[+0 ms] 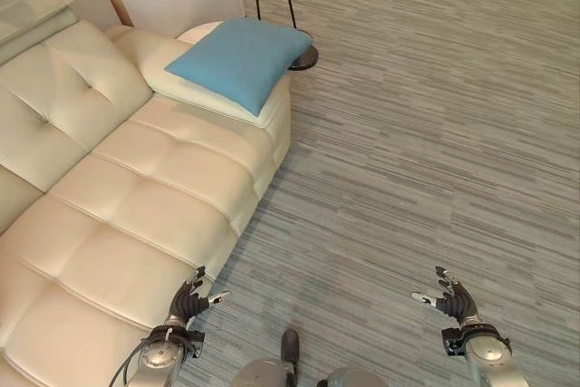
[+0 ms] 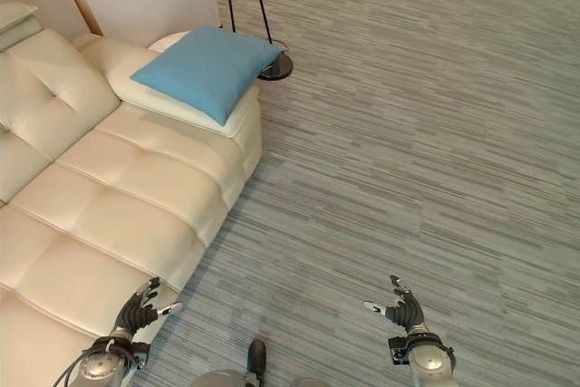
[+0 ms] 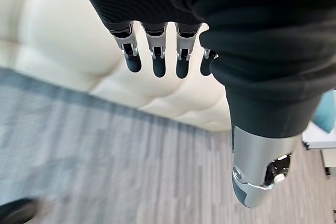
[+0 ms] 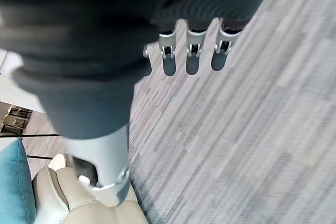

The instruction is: Pick up all the scattered cushions and arrange them neatly on the sofa.

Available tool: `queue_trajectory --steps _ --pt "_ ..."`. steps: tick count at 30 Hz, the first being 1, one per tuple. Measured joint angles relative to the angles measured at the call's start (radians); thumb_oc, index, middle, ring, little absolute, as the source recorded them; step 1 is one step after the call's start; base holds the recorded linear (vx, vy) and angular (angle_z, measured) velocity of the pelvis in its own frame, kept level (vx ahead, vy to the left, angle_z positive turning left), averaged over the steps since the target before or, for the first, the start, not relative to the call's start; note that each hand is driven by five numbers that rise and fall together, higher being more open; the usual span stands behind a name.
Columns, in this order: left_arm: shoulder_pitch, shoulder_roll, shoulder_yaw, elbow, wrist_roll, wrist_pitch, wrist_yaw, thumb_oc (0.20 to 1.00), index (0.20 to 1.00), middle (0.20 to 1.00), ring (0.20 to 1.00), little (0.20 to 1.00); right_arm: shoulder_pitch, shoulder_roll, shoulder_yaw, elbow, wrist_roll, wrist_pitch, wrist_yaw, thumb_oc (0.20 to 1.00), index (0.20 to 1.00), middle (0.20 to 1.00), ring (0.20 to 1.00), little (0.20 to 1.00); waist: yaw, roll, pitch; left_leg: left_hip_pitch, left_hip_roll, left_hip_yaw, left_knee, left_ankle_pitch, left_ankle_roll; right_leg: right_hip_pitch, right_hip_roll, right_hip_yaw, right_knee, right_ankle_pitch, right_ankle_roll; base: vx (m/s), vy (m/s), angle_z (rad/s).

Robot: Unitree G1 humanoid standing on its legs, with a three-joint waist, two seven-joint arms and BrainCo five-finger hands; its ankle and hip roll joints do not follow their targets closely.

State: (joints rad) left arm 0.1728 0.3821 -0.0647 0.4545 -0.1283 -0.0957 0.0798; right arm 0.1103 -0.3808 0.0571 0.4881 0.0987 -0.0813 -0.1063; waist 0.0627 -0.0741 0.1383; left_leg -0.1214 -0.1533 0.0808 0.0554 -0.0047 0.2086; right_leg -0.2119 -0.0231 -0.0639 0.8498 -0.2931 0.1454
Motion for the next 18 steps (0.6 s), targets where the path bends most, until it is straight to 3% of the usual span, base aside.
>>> queue_trajectory --steps 1,2,3,5,6,7,8,11,12,13,14,15,16,17,18 --pt "-0.012 -0.005 -0.008 -0.003 0.0 0.0 -0.001 1.0 1.0 1.0 1.0 1.0 0.003 -0.002 -0.001 -0.017 0.0 -0.001 0.001 1.0 1.0 1.0 1.0 1.0 -0.005 0.026 0.014 0.026 0.01 -0.018 -0.016 0.017 -0.02 -0.022 -0.006 -0.015 -0.015 -0.02 -0.033 0.28 0.084 0.28" --pt "-0.025 -0.008 -0.011 -0.003 0.0 0.0 -0.001 1.0 1.0 1.0 1.0 1.0 0.001 -0.002 0.001 -0.02 0.0 0.0 0.002 1.0 1.0 1.0 1.0 1.0 -0.008 0.039 0.024 0.042 0.017 -0.023 -0.023 0.029 -0.039 -0.043 -0.006 -0.016 -0.058 -0.024 -0.037 0.3 0.042 0.35" --pt "-0.038 -0.011 -0.01 -0.006 0.0 -0.004 0.0 1.0 1.0 1.0 1.0 1.0 0.002 -0.003 0.008 -0.022 0.0 0.0 0.005 1.0 1.0 1.0 1.0 1.0 -0.006 0.049 0.029 0.061 0.027 -0.046 -0.027 -0.003 -0.018 -0.096 -0.002 -0.022 -0.1 -0.025 -0.038 0.22 0.008 0.16" --pt "-0.058 -0.014 -0.01 0.005 0.0 -0.004 0.004 1.0 1.0 1.0 1.0 1.0 -0.02 0.003 0.009 -0.026 0.0 -0.004 0.007 1.0 1.0 1.0 1.0 1.0 -0.009 0.065 0.048 0.088 0.043 -0.057 -0.03 -0.025 -0.039 -0.189 -0.002 -0.045 -0.217 -0.008 -0.057 0.4 -0.074 0.14" --pt "-0.057 -0.018 -0.013 0.01 0.0 -0.003 0.0 1.0 1.0 1.0 1.0 1.0 -0.022 0.001 0.009 -0.025 0.001 -0.003 0.007 1.0 1.0 1.0 1.0 1.0 -0.018 0.066 0.053 0.105 0.041 -0.053 -0.029 -0.022 -0.045 -0.213 -0.008 -0.055 -0.297 0.026 -0.061 0.55 -0.124 0.5" --pt "-0.077 -0.025 -0.009 0.04 0.0 -0.007 0.0 1.0 1.0 1.0 1.0 1.0 -0.017 0.0 0.008 -0.02 0.001 -0.004 0.004 1.0 1.0 1.0 1.0 1.0 -0.034 0.061 0.06 0.143 0.043 -0.079 -0.024 -0.068 -0.078 -0.254 -0.019 -0.09 -0.516 0.124 -0.038 0.43 -0.118 0.62" --pt "-0.064 -0.019 -0.008 0.044 0.0 -0.005 -0.001 1.0 1.0 1.0 1.0 1.0 -0.01 0.002 0.01 -0.02 0.001 -0.002 0.004 1.0 1.0 1.0 1.0 1.0 -0.037 0.05 0.063 0.168 0.039 -0.078 -0.035 -0.075 -0.088 -0.253 -0.021 -0.095 -0.633 0.172 -0.033 0.38 -0.13 0.51" --pt "-0.054 -0.016 -0.008 0.042 0.001 -0.004 -0.001 1.0 1.0 1.0 1.0 1.0 0.026 0.0 -0.001 -0.025 0.0 -0.001 -0.003 1.0 1.0 1.0 1.0 1.0 -0.063 0.027 0.056 0.257 0.049 -0.153 -0.052 -0.141 -0.129 -0.22 -0.026 -0.107 -0.743 0.276 -0.047 0.4 -0.132 0.71" --pt "-0.048 -0.009 -0.013 0.036 0.002 -0.005 -0.002 1.0 1.0 1.0 1.0 1.0 0.046 0.004 -0.004 -0.025 0.0 -0.001 -0.003 1.0 1.0 1.0 1.0 1.0 -0.065 -0.001 0.051 0.286 0.033 -0.162 -0.05 -0.147 -0.139 -0.189 -0.045 -0.109 -0.735 0.266 -0.049 0.47 -0.19 0.74" --pt "-0.045 -0.02 -0.012 0.036 0.005 -0.005 0.0 1.0 1.0 1.0 1.0 1.0 0.054 -0.001 -0.007 -0.019 0.0 0.0 -0.002 1.0 1.0 1.0 1.0 1.0 -0.054 0.001 0.051 0.31 0.042 -0.158 -0.047 -0.166 -0.155 -0.179 -0.04 -0.105 -0.73 0.327 -0.082 0.44 -0.225 0.32" --pt "-0.043 -0.028 -0.012 0.036 0.016 -0.003 -0.001 1.0 1.0 1.0 1.0 1.0 0.042 0.004 -0.018 -0.013 0.0 0.001 -0.002 1.0 1.0 1.0 1.0 1.0 -0.054 0.018 0.05 0.315 0.065 -0.166 -0.015 -0.182 -0.182 -0.164 -0.032 -0.12 -0.703 0.335 -0.088 0.36 -0.212 0.62" --pt "-0.039 -0.03 -0.014 0.036 0.031 -0.002 -0.004 1.0 1.0 1.0 1.0 1.0 0.037 0.02 -0.031 -0.014 0.0 0.001 -0.001 1.0 1.0 1.0 1.0 1.0 -0.079 0.022 0.049 0.256 0.078 -0.146 0.178 -0.196 -0.211 -0.102 -0.03 -0.156 -0.723 0.335 -0.088 0.3 -0.203 0.78" --pt "-0.038 -0.029 -0.016 0.033 0.031 -0.003 -0.005 1.0 1.0 1.0 1.0 1.0 0.055 0.021 -0.033 -0.022 0.0 -0.001 0.0 1.0 1.0 1.0 1.0 1.0 -0.084 0.015 0.042 0.215 0.082 -0.108 0.291 -0.193 -0.239 -0.066 -0.027 -0.157 -0.754 0.353 -0.095 0.28 -0.181 0.71" --pt "-0.024 -0.029 -0.012 0.026 0.031 -0.004 -0.005 1.0 1.0 1.0 1.0 1.0 0.053 0.017 -0.033 -0.028 0.001 -0.006 0.0 1.0 1.0 1.0 1.0 1.0 -0.076 0.012 0.034 0.188 0.086 -0.087 0.365 -0.178 -0.256 -0.05 -0.013 -0.155 -0.766 0.37 -0.125 0.31 -0.19 0.18" --pt "-0.023 -0.025 -0.01 0.027 0.031 -0.008 -0.003 1.0 1.0 1.0 1.0 1.0 0.04 0.0 -0.037 -0.023 0.003 -0.008 -0.001 1.0 1.0 1.0 1.0 1.0 -0.067 0.012 0.031 0.056 0.114 -0.061 0.662 -0.118 -0.293 0.005 0.017 -0.123 -0.797 0.402 -0.225 0.29 -0.15 -0.22"
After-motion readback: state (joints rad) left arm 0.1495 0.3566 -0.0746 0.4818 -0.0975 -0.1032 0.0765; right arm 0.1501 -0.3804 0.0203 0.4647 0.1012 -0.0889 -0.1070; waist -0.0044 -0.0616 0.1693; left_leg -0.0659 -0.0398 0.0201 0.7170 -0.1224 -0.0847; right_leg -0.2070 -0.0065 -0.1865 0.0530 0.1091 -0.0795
